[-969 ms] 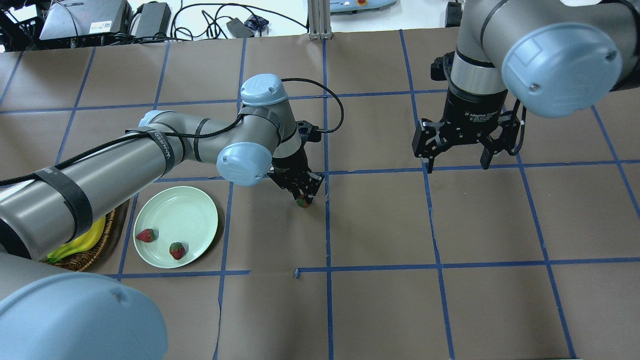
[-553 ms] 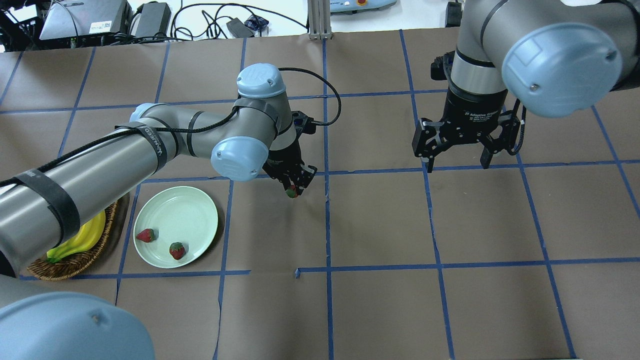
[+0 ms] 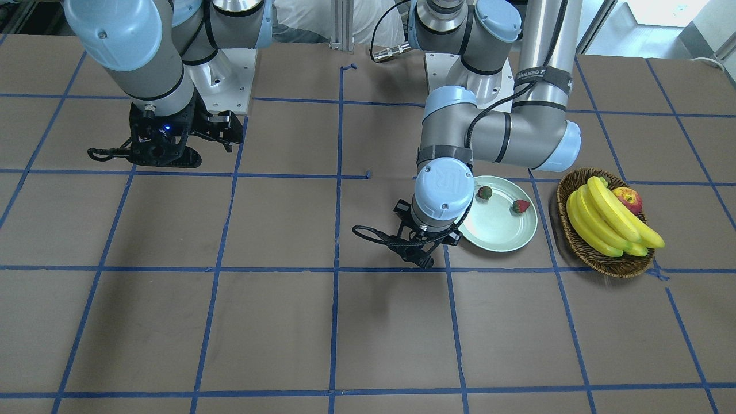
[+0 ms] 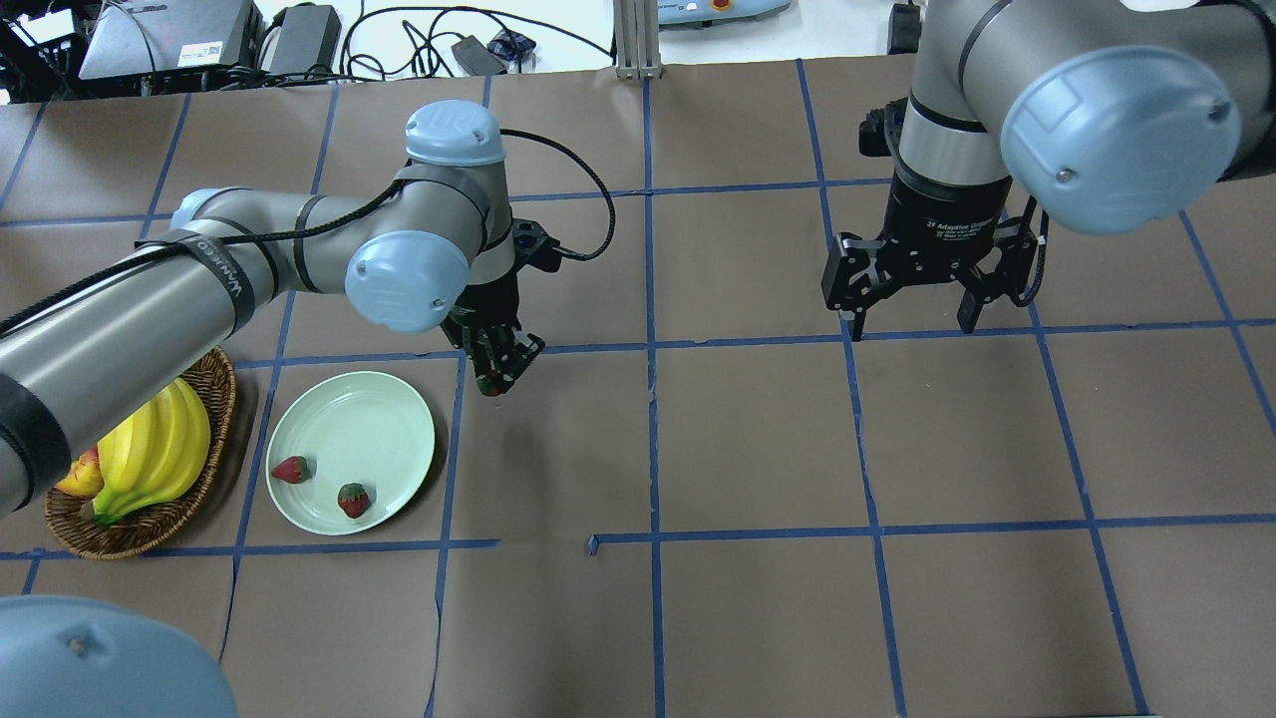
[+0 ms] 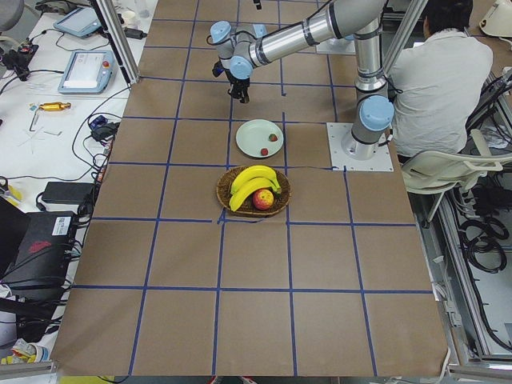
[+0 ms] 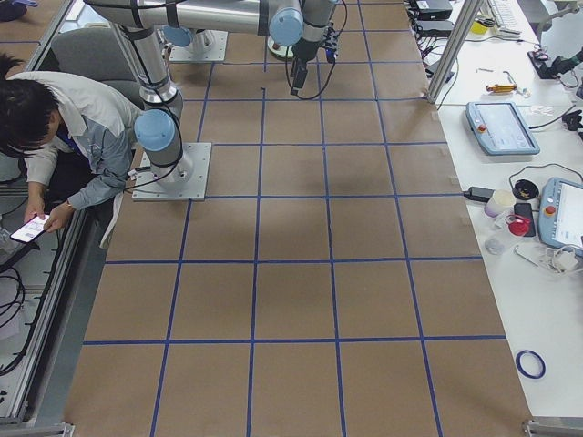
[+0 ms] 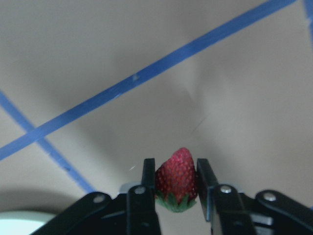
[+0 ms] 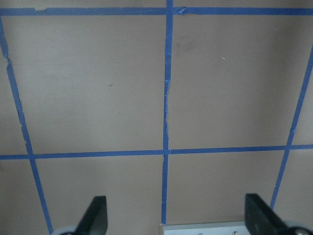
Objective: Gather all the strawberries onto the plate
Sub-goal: 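Carry the last strawberry onto the plate and release it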
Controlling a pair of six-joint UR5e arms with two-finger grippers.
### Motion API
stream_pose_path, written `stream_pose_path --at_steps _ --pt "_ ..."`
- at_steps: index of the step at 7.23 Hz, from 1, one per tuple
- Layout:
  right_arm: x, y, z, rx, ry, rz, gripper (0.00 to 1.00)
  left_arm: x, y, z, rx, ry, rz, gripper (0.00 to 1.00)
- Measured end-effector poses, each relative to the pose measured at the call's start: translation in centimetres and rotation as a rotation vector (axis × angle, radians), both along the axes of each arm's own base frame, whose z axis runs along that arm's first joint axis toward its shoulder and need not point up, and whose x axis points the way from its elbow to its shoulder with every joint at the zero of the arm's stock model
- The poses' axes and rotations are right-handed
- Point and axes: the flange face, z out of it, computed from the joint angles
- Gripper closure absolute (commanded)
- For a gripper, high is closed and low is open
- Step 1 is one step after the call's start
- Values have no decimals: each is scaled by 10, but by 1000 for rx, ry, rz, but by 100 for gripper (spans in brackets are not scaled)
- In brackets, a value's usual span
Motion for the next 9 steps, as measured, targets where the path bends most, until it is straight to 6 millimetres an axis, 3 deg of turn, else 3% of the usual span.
stream_pose_path --at_steps 4,5,6,7,9 --pt "0 0 0 1 0 -1 0 72 8 -15 130 -94 -161 100" --pt "0 0 0 3 1 -1 0 91 10 -18 169 -110 -188 60" --pt "0 1 -1 6 1 -1 0 102 15 -24 202 -111 -194 7" --pt "0 1 0 8 2 -1 0 106 20 -30 220 -100 -192 0" --pt "0 3 2 9 3 0 0 106 20 -30 214 -90 -171 0"
